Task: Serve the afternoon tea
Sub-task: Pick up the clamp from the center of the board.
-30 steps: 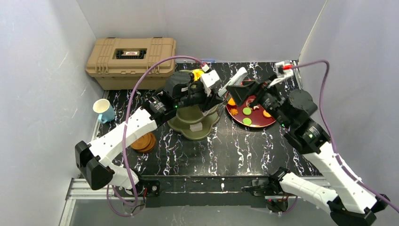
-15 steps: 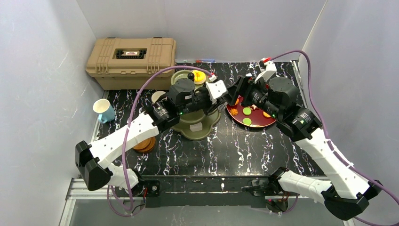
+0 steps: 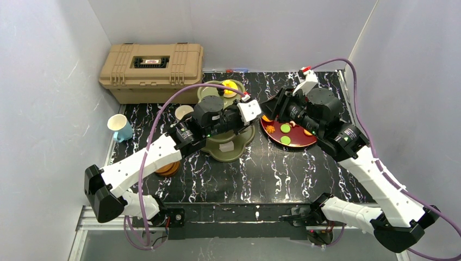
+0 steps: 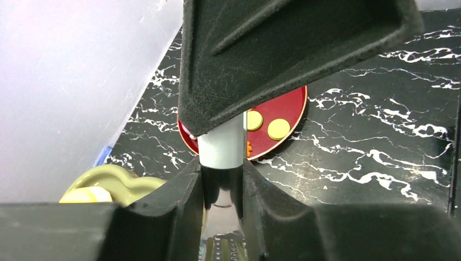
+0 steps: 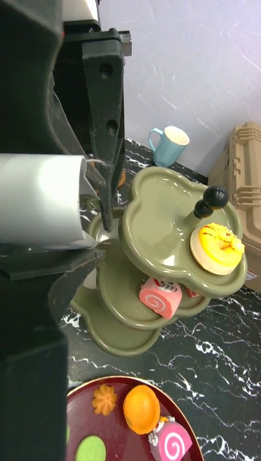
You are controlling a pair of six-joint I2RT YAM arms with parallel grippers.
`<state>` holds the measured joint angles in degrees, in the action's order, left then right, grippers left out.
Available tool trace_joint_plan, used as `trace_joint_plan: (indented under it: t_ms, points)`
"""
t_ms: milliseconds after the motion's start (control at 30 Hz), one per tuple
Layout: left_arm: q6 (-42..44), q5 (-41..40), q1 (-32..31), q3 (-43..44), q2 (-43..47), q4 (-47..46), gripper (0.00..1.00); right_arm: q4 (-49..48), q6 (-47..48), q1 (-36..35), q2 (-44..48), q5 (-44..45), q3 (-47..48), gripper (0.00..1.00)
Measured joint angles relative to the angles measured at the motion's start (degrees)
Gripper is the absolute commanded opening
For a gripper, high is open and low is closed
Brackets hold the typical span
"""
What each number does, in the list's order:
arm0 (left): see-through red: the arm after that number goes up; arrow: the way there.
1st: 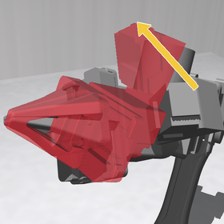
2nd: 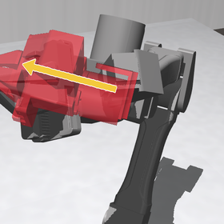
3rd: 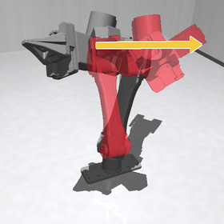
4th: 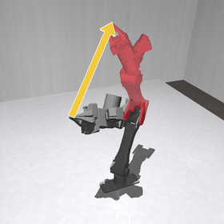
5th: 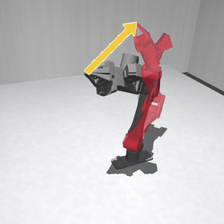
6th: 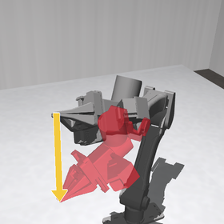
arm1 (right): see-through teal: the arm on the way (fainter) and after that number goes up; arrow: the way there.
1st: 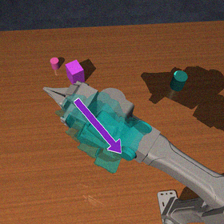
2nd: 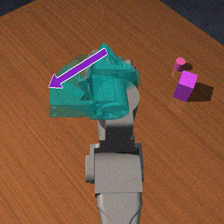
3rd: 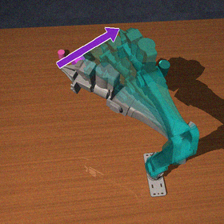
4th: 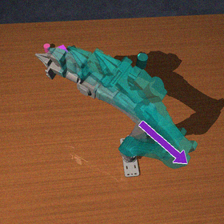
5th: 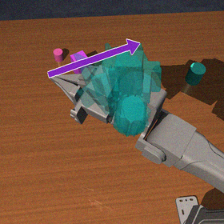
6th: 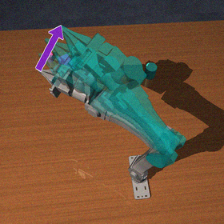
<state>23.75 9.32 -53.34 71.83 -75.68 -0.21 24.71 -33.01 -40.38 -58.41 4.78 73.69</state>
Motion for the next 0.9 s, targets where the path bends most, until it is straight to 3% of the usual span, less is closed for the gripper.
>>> trace_joint_plan:
  t_ms: [100,233,300,467,700,900]
  points:
    - [0.0,0.3,-0.3,0.0,0.0,0.0,0.62,0.0,0.0,-0.2,0.1,-0.2,-0.1,0.39]
    - [-0.8,1.7,-1.0,0.4,0.0,0.7,0.87,0.8,0.8,-0.3,0.0,1.2,-0.5,0.35]
    - [-1.5,2.2,-1.2,0.9,0.1,1.5,0.95,0.9,1.9,-0.2,0.1,2.7,-0.9,0.35]
    - [-3.7,3.4,-1.3,1.5,1.8,4.7,0.98,1.7,5.9,-0.3,0.0,8.5,-2.3,0.32]
    - [-8.5,2.6,-1.3,4.3,6.5,9.6,0.98,1.6,11.7,-0.2,0.1,22.7,-6.2,0.2]
    - [-13.7,-1.3,-1.0,9.1,6.6,14.1,0.98,-2.5,15.3,3.8,-0.5,31.2,-13.7,0.24]
